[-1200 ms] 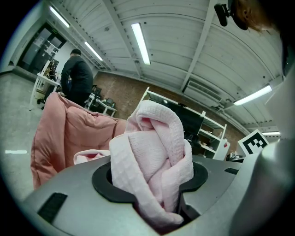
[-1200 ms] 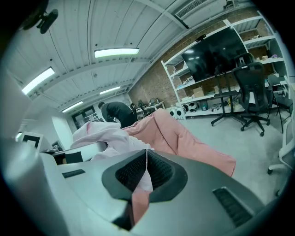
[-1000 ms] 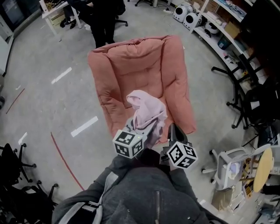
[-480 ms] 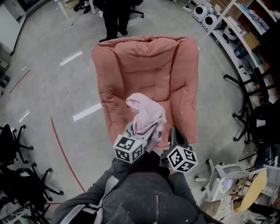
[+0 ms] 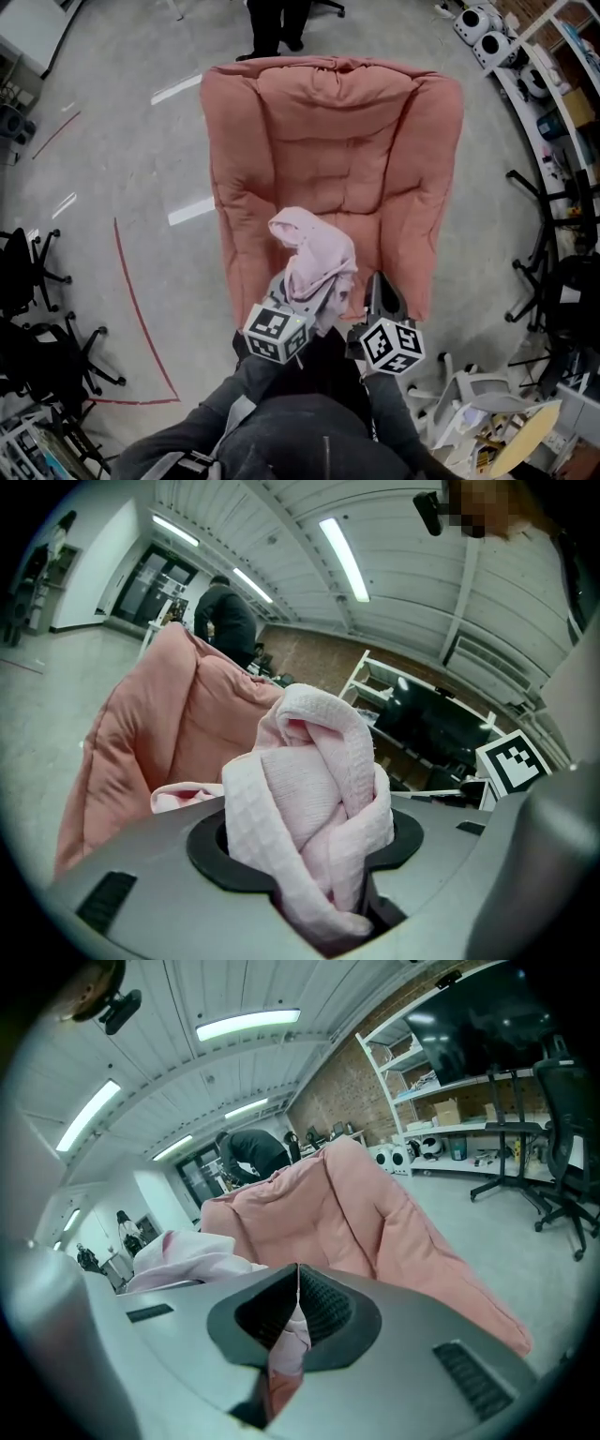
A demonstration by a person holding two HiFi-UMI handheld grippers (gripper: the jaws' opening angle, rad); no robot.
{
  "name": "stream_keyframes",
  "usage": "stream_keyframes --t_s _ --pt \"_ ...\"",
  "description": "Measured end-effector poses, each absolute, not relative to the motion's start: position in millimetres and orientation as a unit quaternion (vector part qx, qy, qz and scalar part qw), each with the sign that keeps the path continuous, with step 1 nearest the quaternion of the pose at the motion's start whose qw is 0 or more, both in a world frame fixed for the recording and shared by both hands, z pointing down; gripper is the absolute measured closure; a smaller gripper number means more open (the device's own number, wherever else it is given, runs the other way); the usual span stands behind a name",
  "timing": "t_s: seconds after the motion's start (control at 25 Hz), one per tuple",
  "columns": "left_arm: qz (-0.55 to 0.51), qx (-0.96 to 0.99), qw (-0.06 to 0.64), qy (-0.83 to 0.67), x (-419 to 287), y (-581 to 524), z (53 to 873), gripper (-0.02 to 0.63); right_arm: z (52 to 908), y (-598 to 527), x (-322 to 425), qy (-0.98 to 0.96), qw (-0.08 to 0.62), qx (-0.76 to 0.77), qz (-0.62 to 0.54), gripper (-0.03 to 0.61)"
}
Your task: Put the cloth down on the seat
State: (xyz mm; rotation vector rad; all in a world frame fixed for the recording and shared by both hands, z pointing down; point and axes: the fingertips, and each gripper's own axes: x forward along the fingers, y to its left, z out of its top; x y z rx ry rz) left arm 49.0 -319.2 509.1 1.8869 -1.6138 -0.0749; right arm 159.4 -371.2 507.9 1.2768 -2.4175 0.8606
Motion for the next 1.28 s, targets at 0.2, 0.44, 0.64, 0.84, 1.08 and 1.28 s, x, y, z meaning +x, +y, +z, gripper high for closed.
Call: stream_keyframes --t_s 0.2,0.44,0.64,0.84,1.08,1.28 --pt "-0.038 0.693 0.342 -0.633 47.4 -325.6 534.9 0.376 525.3 -384.8 155.9 -0.841 0.153 0.428 0.295 0.568" --pt "-0.031 0.681 0.359 -0.638 45.5 -331.5 573.6 0.376 545.8 -403.1 144.9 -0.845 0.159 0.421 0.29 0.568" --pt "-0.027 0.671 0.38 -0.636 46.3 -336.7 611.8 0.376 566.8 -416.4 136.4 -0.842 0.153 0.428 0.29 0.568" --pt "-0.027 0.668 0.389 -0.634 51.5 -347.2 641.4 0.376 592.5 -422.1 137.2 -0.834 0.152 0.439 0.297 0.568" --pt "-0.02 0.663 0.393 -0.637 50.6 -367.2 661.7 0.376 611.6 -423.8 147.6 -0.823 0.151 0.452 0.309 0.568" --pt "-0.005 0.662 0.403 -0.632 46.2 -384.6 677.8 0.371 620.5 -433.3 144.3 -0.823 0.148 0.45 0.314 0.568"
